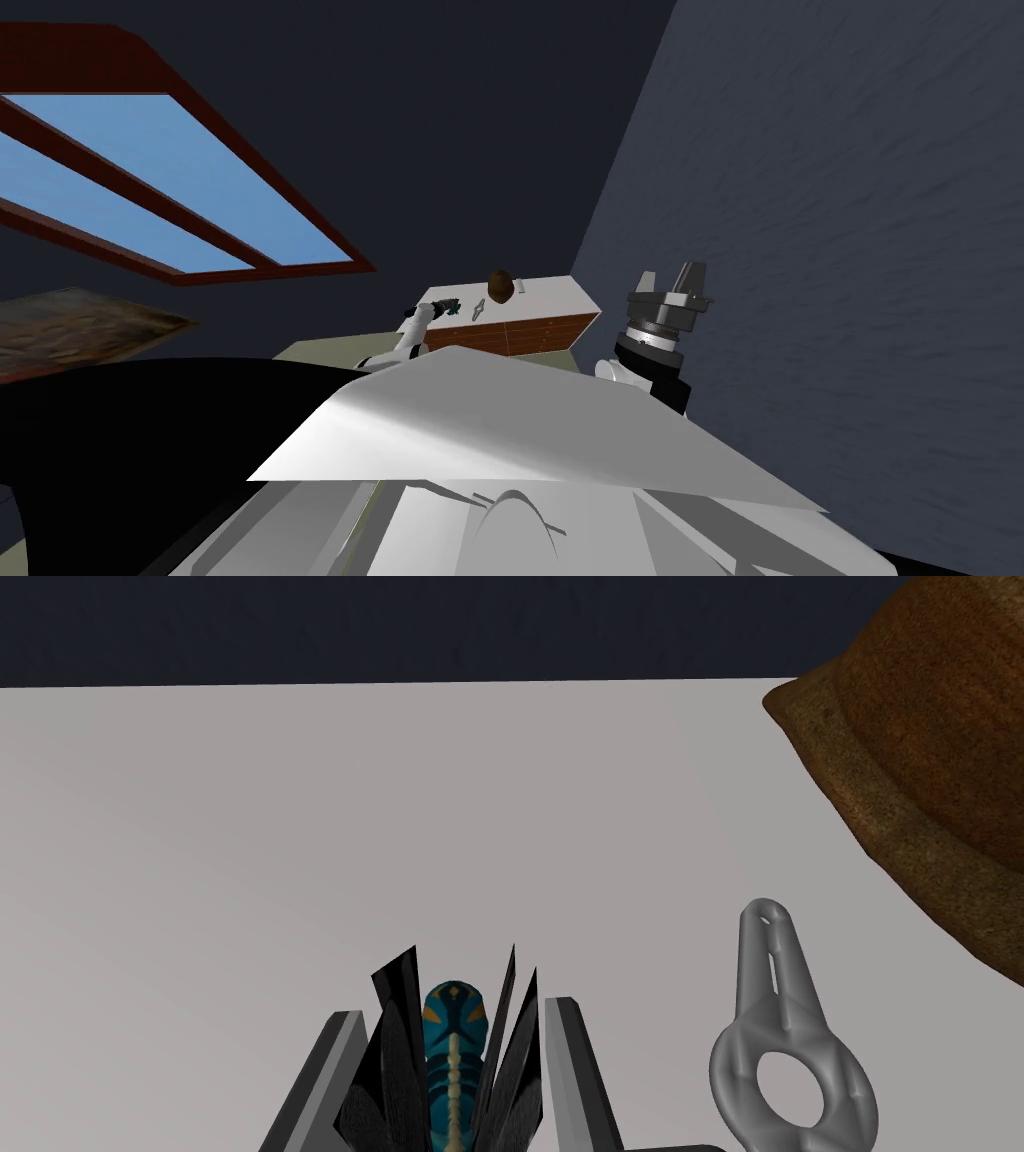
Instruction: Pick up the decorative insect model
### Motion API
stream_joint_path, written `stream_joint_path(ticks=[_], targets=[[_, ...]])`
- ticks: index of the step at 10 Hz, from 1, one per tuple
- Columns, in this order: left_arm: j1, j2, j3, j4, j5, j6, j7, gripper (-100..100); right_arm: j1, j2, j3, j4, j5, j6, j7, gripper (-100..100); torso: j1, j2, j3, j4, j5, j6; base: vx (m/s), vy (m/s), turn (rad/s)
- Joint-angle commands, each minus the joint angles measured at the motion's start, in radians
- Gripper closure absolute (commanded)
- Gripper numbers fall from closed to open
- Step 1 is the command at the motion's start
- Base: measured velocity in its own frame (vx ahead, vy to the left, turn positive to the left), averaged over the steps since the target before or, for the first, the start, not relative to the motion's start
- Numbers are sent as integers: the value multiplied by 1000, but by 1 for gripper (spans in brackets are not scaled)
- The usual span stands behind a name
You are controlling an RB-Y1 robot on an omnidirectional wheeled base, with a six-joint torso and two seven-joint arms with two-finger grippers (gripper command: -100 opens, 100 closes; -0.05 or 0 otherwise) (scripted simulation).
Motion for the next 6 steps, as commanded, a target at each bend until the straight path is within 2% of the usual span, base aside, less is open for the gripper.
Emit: stream_joint_path(ticks=[1, 2, 3, 4, 5, 6], targets=[[50, -18, 29, -50, -26, 6, 50, 100, 0, 0, 0, 0, 0, 0, 0, 0, 0, 0, 0, 0, 0, 0, -8, 19, -286], [77, -18, 29, -80, -26, 6, 61, 100, 0, 0, 0, 0, 0, 0, 0, 0, 0, -1, -1, 0, 3, 5, -9, 26, -208], [94, -18, 29, -101, -26, 6, 61, 100, 0, 0, 0, 0, 0, 0, 0, 0, 1, -2, -1, -1, 3, 3, -2, 10, 9], [126, -38, 55, -131, -61, 13, 105, 100, 0, 0, 0, 0, 0, 0, 0, 0, 0, -2, -2, -1, 2, 2, -3, 15, -296], [154, -38, 55, -160, -61, 13, 130, 100, 0, 0, 0, 0, 0, 0, 0, 0, 0, -3, -2, -2, 4, 6, -9, 27, -198], [177, -38, 55, -199, -61, 13, 133, 100, 0, 0, 0, 0, 0, 0, 0, 0, 1, -4, -3, -2, 5, 5, -6, 12, -2]])
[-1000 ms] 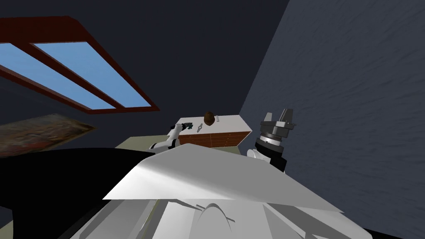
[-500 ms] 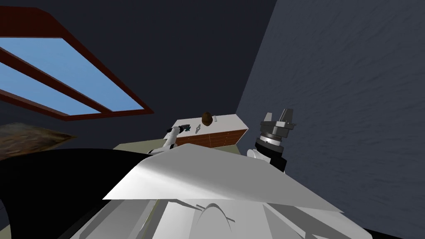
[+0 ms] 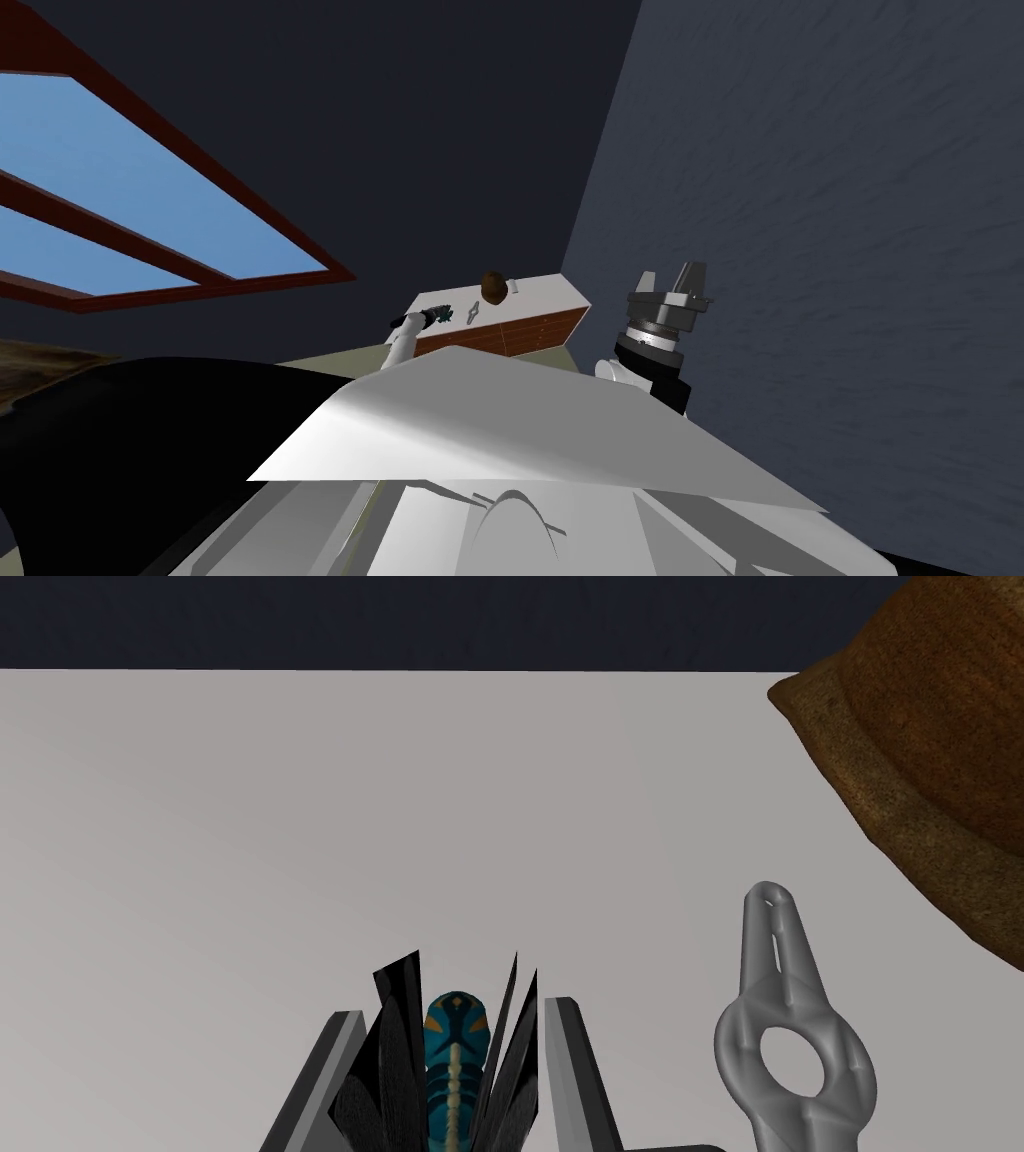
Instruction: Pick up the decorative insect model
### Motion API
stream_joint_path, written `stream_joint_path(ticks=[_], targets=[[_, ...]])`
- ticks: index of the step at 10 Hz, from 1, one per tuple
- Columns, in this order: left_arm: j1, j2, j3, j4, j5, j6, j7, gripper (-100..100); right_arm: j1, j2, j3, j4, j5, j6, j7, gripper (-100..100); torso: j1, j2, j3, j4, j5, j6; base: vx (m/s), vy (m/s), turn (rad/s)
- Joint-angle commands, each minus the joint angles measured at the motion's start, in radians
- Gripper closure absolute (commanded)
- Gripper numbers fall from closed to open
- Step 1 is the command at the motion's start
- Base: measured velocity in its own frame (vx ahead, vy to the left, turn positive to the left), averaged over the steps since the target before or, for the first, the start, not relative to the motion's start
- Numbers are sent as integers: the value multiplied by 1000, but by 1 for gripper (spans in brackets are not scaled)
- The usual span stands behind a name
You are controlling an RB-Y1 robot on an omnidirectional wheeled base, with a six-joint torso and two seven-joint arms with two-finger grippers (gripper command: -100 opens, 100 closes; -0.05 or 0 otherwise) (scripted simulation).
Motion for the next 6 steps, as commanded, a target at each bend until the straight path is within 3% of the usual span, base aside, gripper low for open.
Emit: stream_joint_path(ticks=[1, 3, 4, 5, 6], targets=[[50, -19, 27, -50, -37, 4, 50, 100, 0, 0, 0, 0, 0, 0, 0, 0, 0, 0, 0, 0, 0, 0, -7, 16, -313], [95, -19, 27, -110, -37, 4, 75, 100, 0, 0, 0, 0, 0, 0, 0, 0, 1, -1, -1, -1, 2, 2, -5, 24, -103], [133, -38, 52, -144, -72, 11, 118, 100, 0, 0, 0, 0, 0, 0, 0, 0, 0, -1, -1, -1, 1, 0, -9, 11, -261], [166, -38, 52, -185, -72, 11, 147, 100, 0, 0, 0, 0, 0, 0, 0, 0, 0, -1, -1, -1, 2, 2, -14, 20, -231], [179, -38, 52, -215, -72, 11, 147, 100, 0, 0, 0, 0, 0, 0, 0, 0, 0, -1, -1, -1, 2, 2, -6, 13, -12]])
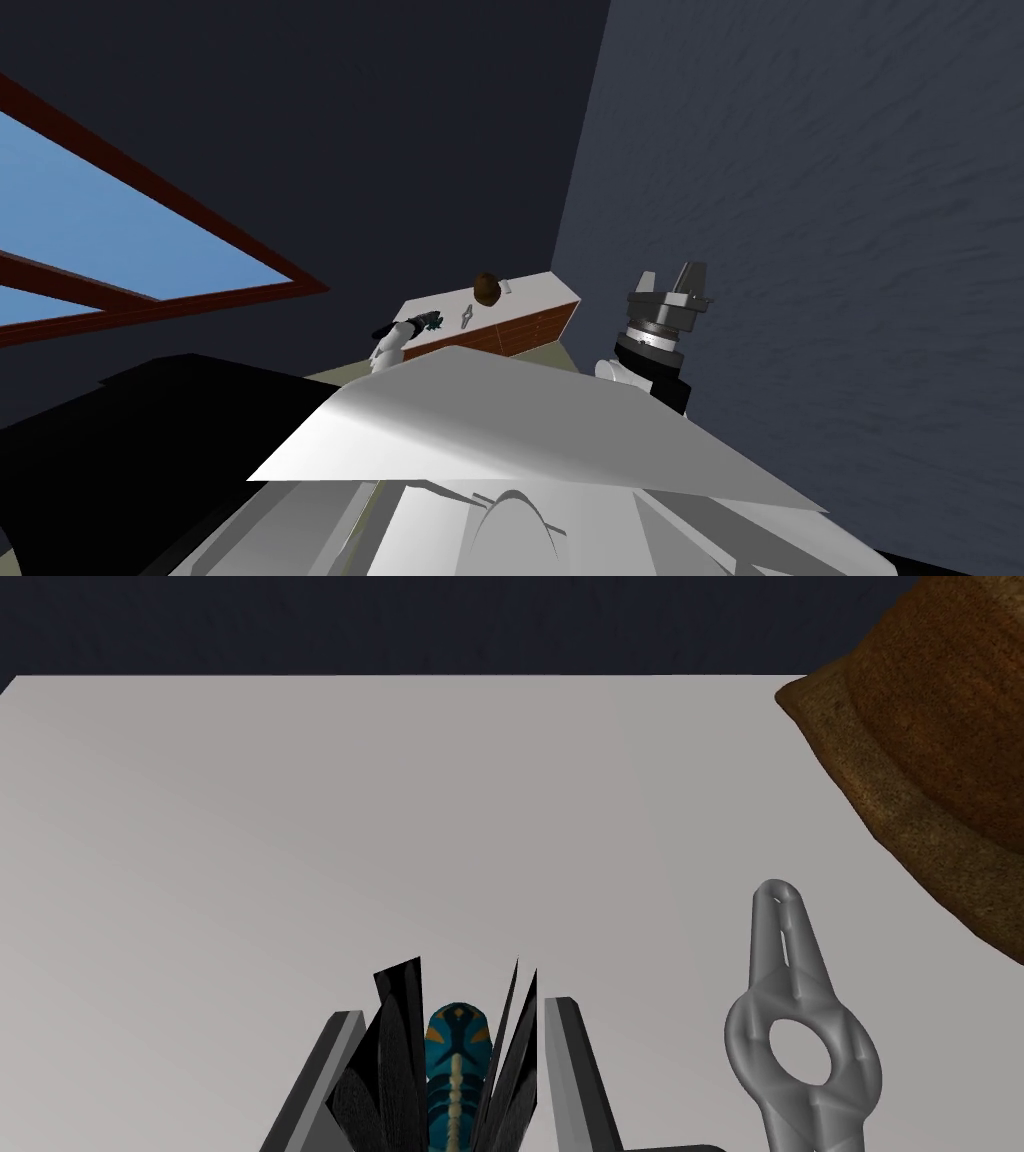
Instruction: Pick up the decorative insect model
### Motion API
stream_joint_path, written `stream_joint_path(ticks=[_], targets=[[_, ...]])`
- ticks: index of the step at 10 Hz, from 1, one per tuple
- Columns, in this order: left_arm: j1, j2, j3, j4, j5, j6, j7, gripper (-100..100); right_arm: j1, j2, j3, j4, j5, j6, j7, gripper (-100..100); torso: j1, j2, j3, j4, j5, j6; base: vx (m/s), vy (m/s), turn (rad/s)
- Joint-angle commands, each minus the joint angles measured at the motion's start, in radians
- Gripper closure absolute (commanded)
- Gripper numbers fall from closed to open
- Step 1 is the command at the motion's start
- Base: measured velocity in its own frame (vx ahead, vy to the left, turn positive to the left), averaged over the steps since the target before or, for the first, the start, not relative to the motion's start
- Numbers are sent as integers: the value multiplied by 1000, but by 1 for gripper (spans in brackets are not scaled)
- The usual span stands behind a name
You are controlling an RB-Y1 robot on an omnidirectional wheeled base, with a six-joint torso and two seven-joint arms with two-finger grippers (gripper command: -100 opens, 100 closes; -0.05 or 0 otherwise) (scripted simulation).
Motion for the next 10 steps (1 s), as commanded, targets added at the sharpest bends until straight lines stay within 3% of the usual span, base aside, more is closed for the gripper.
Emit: stream_joint_path(ticks=[1, 2, 3, 5, 6, 7, 9, 10], targets=[[50, -18, 27, -50, -26, 3, 50, 100, 0, 0, 0, 0, 0, 0, 0, 0, 0, 0, 0, 0, 0, 0, -11, 13, -289], [67, -18, 27, -43, -26, 3, 53, 100, 0, 0, 0, 0, 0, 0, 0, 0, 1, 0, 0, 0, 1, 3, -10, 22, -200], [92, -18, 27, -64, -26, 3, 67, 100, 0, 0, 0, 0, 0, 0, 0, 0, 1, 0, 0, 0, 1, 1, -3, 16, -1], [97, -18, 27, -114, -26, 3, 67, 100, 0, 0, 0, 0, 0, 0, 0, 0, -1, 0, 0, 0, -1, 0, -3, 1, 26], [146, -37, 52, -143, -62, 10, 114, 100, 0, 0, 0, 0, 0, 0, 0, 0, -2, 0, 0, 1, -1, 1, -6, 6, -345], [175, -37, 52, -158, -62, 10, 122, 100, 0, 0, 0, 0, 0, 0, 0, 0, -1, 0, 0, 1, 0, 3, -10, 23, -206], [180, -37, 52, -208, -62, 10, 139, 100, 0, 0, 0, 0, 0, 0, 0, 0, -1, 0, 0, 1, -1, 0, -7, 11, 22], [180, -35, 53, -189, -60, 12, 134, 100, 0, 0, 0, 0, 0, 0, 0, 0, -2, 0, 0, 1, -2, 1, 0, 0, 0]])
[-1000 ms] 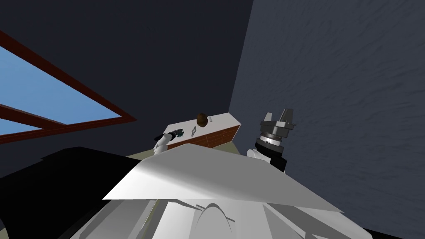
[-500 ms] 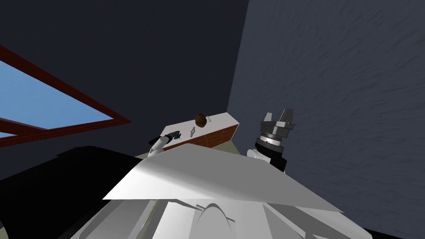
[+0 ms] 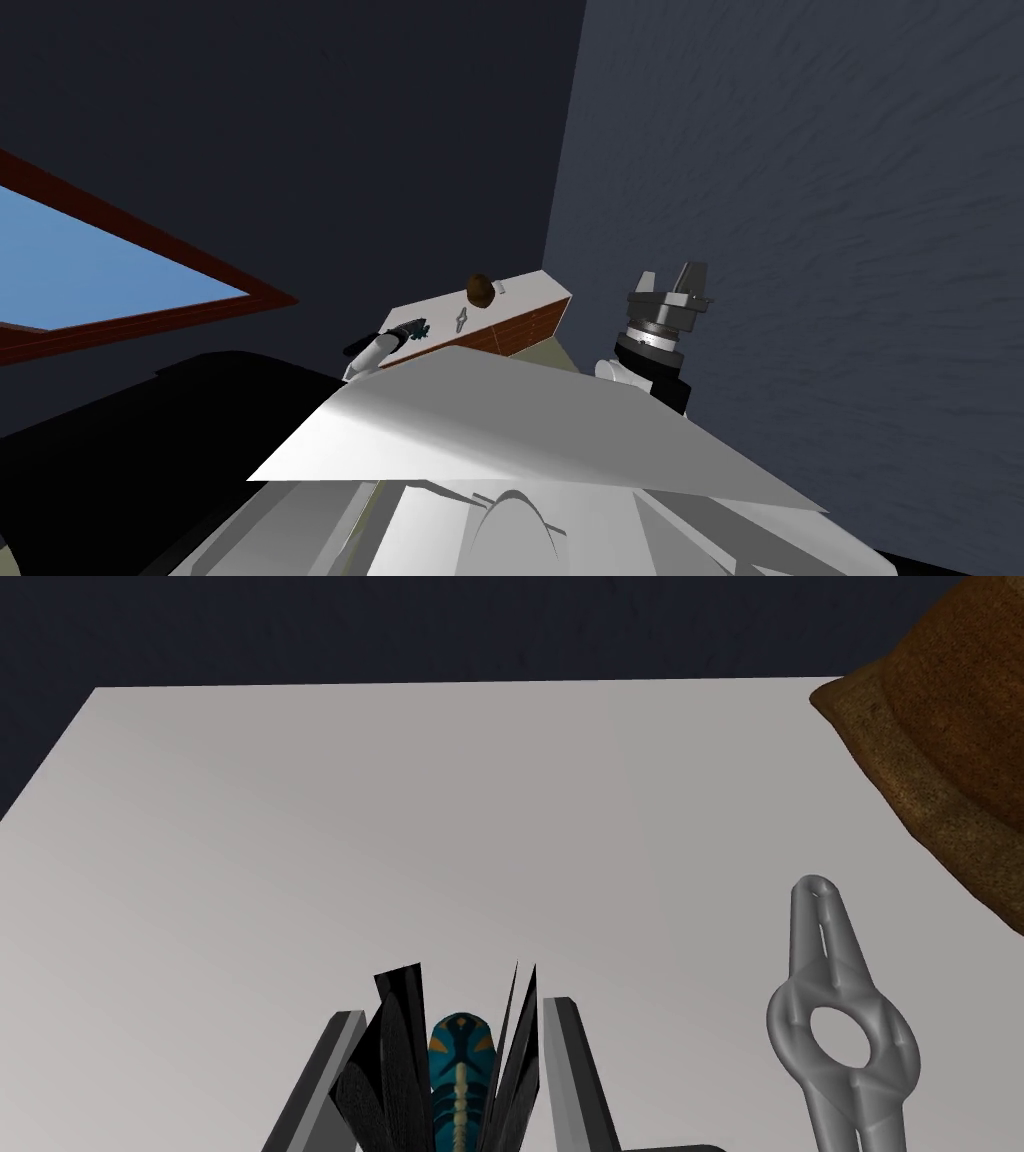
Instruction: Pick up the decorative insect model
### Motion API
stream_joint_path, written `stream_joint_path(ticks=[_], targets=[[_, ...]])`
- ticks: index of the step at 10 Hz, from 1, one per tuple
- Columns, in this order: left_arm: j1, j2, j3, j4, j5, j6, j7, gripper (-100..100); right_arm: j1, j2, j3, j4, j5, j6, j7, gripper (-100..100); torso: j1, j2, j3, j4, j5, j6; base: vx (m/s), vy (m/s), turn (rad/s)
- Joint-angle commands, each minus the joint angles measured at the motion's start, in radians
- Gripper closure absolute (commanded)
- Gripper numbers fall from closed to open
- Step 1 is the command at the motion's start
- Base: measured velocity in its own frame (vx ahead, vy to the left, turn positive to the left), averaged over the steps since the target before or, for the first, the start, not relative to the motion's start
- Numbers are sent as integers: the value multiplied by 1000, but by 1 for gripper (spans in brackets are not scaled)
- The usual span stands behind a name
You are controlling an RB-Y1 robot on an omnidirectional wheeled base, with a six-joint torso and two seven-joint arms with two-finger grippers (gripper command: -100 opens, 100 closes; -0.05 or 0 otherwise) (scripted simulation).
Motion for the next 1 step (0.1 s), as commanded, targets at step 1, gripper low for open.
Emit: stream_joint_path(ticks=[1], targets=[[0, 0, 0, 0, 0, 0, 0, 0, 0, 0, 0, 0, 0, 0, 0, 0, 0, 0, 0, 0, 0, 0, 0, 0, 0]])
